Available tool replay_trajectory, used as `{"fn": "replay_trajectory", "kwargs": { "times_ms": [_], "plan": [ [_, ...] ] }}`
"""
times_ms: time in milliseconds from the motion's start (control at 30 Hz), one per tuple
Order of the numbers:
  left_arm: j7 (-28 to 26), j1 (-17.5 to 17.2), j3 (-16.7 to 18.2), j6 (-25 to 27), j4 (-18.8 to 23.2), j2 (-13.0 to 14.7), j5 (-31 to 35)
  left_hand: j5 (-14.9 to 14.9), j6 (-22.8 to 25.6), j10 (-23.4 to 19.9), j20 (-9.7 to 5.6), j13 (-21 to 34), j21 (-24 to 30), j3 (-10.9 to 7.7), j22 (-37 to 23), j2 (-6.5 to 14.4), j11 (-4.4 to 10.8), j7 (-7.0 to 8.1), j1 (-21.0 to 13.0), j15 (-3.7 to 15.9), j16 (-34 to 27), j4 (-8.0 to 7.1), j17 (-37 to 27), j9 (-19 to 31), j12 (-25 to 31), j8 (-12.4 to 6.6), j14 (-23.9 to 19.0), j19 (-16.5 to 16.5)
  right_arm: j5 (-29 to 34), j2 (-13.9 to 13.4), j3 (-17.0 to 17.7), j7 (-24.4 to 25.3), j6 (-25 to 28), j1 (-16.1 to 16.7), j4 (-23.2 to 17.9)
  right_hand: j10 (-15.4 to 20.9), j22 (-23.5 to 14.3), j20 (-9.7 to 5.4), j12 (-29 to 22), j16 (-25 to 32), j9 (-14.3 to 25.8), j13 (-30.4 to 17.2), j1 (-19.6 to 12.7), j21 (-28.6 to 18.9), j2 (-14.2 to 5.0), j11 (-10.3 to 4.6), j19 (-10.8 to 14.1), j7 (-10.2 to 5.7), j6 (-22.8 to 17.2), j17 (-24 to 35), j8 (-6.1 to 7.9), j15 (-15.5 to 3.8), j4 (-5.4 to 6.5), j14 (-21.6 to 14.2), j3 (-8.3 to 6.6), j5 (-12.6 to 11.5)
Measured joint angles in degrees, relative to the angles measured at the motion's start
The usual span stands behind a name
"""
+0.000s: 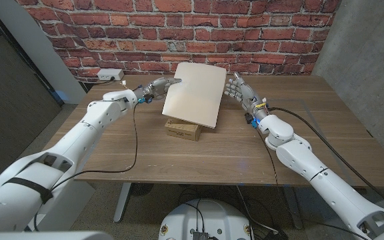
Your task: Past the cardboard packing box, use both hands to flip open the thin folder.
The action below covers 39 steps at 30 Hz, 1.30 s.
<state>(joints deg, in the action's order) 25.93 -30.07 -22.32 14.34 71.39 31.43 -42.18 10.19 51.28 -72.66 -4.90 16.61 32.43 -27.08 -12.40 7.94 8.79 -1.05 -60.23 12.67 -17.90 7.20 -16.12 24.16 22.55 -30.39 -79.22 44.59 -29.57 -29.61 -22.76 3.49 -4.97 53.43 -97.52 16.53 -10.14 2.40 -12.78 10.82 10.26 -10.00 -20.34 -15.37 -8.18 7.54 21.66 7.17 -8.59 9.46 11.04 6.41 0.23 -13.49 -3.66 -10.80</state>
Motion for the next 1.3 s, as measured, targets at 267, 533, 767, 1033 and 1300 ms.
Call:
{"fn": "replay_trajectory", "kwargs": {
  "times_ms": [267,533,767,1033,1300],
  "plan": [
    [-0.55,0.35,-0.34,-0.01,0.64,0.05,0.7,0.0,0.0,0.12,-0.01,0.13,0.43,-0.16,0.0,0.0,0.12,0.0,0.0,-0.01,0.0,-0.16,-0.17,0.44,0.1,0.0,-0.01,-0.01,-1.75,-0.74,0.08,-1.57,1.05,-0.51,-0.76,1.86,-0.27,0.97,0.0,0.21,0.0,0.01,-0.23,-1.99,0.23,1.68,6.95,0.11,-0.11,0.17,0.0,0.78,-0.23,-4.53,-0.25,0.21],
    [-1.32,0.49,-0.58,0.05,1.1,0.06,1.33,-0.01,0.0,0.12,0.1,0.05,0.85,-0.15,0.01,-0.01,0.12,0.0,0.01,-0.02,-0.34,-0.17,-0.26,0.72,0.07,-0.35,-0.01,-0.52,-3.92,-1.34,0.1,-3.5,2.12,-0.82,-1.13,3.88,-0.42,-0.2,0.0,0.65,0.0,0.01,-0.23,-4.1,0.23,2.87,13.36,0.52,-0.53,0.3,0.0,-0.1,-0.23,-10.41,-0.72,0.21],
    [-1.99,0.6,-0.81,0.06,1.28,0.08,1.95,-0.02,0.0,0.12,0.1,0.05,1.28,-0.14,0.0,-0.01,0.12,0.0,0.01,-0.02,-0.33,-0.17,-0.26,1.11,0.07,-0.35,-0.01,-0.51,-4.77,-1.11,0.29,-3.85,1.47,-0.62,-1.15,-3.03,-0.41,0.92,2.45,-1.33,0.0,0.02,-0.23,-2.86,0.23,0.37,11.41,-0.06,1.3,0.29,-0.52,0.62,-0.51,-5.5,-1.47,0.2],
    [-2.33,0.64,-0.97,-0.01,1.09,0.05,2.44,-0.03,0.0,0.11,0.41,0.3,1.72,-0.14,0.04,-0.01,0.11,0.0,0.01,-0.11,-0.33,-0.17,-0.53,1.25,0.05,-0.34,-0.09,-0.82,-4.6,0.28,0.56,-2.35,-1.25,0.25,-0.61,-12.46,-0.41,1.37,3.08,-1.35,0.0,0.02,-0.54,-0.75,0.52,-1.72,8.23,-4.04,5.46,0.31,-0.71,1.11,-1.3,0.63,-2.25,0.43],
    [-2.55,0.64,-0.97,-0.62,0.7,-0.1,2.65,-0.03,0.0,0.13,0.21,0.36,2.16,-0.34,0.16,-0.44,0.13,0.0,0.44,-0.11,-0.32,-0.37,-0.52,1.02,0.06,-0.33,-0.1,-1.03,-5.05,1.08,0.63,-2.55,-2.58,0.45,0.09,-13.45,-0.41,-0.8,2.42,-1.33,0.25,0.02,-0.98,-0.51,0.53,0.97,8.21,-2.0,7.62,0.31,-0.71,1.38,-1.42,1.32,-2.69,0.42]
  ]
}}
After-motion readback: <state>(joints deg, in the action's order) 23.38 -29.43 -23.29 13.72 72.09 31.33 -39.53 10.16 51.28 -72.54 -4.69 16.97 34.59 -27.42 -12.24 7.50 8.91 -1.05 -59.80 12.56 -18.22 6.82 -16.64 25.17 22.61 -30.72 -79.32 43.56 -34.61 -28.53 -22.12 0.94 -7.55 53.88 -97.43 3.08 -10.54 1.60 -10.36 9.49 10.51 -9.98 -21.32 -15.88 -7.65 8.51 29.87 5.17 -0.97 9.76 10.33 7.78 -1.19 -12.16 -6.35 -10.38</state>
